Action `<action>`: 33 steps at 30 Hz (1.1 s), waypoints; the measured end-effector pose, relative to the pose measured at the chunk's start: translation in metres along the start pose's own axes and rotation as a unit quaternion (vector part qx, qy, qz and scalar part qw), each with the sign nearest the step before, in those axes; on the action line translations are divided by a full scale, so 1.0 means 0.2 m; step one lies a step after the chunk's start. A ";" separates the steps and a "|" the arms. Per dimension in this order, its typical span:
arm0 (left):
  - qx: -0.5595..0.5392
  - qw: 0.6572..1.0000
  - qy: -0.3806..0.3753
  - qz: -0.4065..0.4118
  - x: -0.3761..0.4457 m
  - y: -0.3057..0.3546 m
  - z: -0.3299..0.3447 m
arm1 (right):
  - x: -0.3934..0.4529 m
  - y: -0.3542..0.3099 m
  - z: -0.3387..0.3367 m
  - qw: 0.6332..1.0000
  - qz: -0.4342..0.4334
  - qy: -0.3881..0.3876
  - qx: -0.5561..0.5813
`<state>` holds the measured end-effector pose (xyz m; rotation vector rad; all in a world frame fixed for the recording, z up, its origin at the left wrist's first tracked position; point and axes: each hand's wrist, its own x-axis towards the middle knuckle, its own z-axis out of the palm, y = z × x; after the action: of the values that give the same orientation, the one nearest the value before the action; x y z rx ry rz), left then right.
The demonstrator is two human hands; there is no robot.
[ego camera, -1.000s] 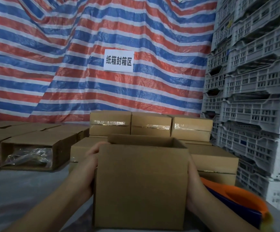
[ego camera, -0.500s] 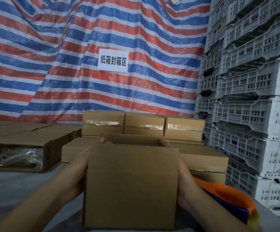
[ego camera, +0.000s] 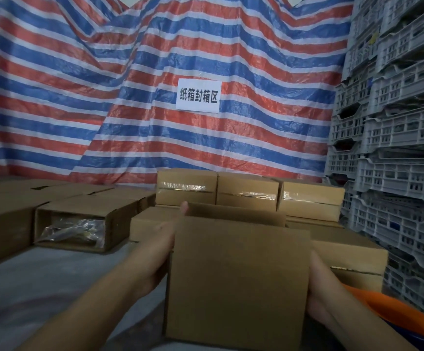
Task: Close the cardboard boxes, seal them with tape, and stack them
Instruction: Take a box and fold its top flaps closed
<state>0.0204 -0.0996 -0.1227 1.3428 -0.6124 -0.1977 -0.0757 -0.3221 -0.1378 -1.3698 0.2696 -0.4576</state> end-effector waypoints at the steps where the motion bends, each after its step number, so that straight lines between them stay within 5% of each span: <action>1: 0.003 1.000 -0.019 -0.009 0.00 0.01 -0.02 | -0.01 0.00 0.00 1.000 -0.003 0.000 0.002; 5: 0.004 0.987 -0.162 -0.010 0.00 0.04 -0.09 | -0.02 0.00 0.01 1.000 -0.009 -0.004 0.017; 17: 0.079 0.995 -0.032 -0.042 0.03 0.00 -0.05 | 0.07 0.03 -0.03 0.999 0.008 -0.017 0.037; 27: 0.050 0.998 -0.024 -0.039 0.04 -0.02 -0.06 | 0.07 -0.05 -0.08 0.990 0.012 -0.129 -0.061; 33: -0.012 0.999 -0.001 0.030 0.04 -0.03 -0.04 | 0.11 -0.04 -0.09 0.986 -0.029 -0.167 -0.010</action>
<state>0.0336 -0.0976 -0.1266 1.2987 -0.6489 -0.1570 -0.0664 -0.3497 -0.1314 -1.4521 -0.0409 -0.2675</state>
